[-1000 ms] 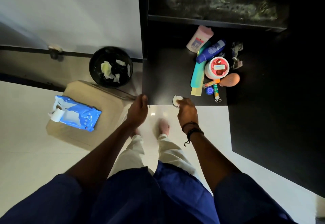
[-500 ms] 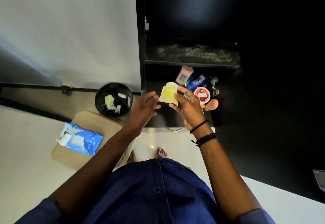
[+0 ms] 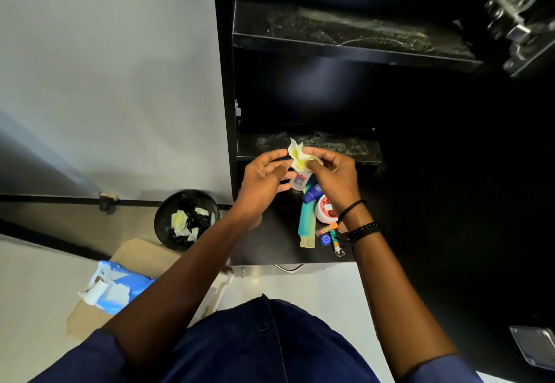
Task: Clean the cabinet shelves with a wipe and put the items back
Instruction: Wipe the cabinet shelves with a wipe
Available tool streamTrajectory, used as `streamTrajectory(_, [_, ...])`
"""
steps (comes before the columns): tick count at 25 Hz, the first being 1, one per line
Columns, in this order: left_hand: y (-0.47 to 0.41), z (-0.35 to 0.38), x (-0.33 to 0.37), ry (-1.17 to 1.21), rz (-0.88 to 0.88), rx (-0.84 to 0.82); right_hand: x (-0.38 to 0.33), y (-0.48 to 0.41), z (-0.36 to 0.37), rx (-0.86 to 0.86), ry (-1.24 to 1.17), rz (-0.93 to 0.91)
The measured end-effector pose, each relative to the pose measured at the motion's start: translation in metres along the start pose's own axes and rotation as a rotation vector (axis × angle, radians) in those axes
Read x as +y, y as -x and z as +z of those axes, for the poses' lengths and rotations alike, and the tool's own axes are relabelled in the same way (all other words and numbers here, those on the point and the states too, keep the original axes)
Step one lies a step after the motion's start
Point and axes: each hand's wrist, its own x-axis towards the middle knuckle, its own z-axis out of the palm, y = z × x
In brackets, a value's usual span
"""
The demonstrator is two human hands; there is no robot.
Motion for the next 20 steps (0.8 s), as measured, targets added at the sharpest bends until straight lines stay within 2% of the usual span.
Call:
streamTrajectory(3, [-0.012,0.005,0.003,-0.014,-0.017,-0.033,0.010,-0.014,-0.004,-0.065,0.309,-0.228])
streamTrajectory(5, [-0.019,0.007,0.001,-0.062,0.002,-0.050,0.018,-0.029,-0.007,0.093,0.472,-0.351])
streamTrajectory(8, [-0.027,0.004,-0.006,-0.231,0.073,-0.031,0.036,-0.056,-0.019,0.318,0.593,-0.327])
streamTrajectory(10, [-0.031,-0.003,-0.014,-0.401,0.143,-0.016,0.048,-0.064,-0.022,0.286,0.794,-0.313])
streamTrajectory(13, [-0.033,-0.018,-0.023,-0.586,0.220,0.035,0.060,-0.067,-0.019,0.231,0.974,-0.429])
streamTrajectory(14, [-0.033,-0.022,-0.025,-0.616,0.235,0.059,0.061,-0.069,-0.019,0.194,0.976,-0.432])
streamTrajectory(18, [-0.032,-0.038,-0.025,-0.645,0.293,0.118,0.054,-0.068,-0.001,0.050,1.067,-0.251])
streamTrajectory(20, [-0.031,-0.044,-0.023,-0.640,0.297,0.145,0.050,-0.065,0.028,-0.004,1.141,-0.254])
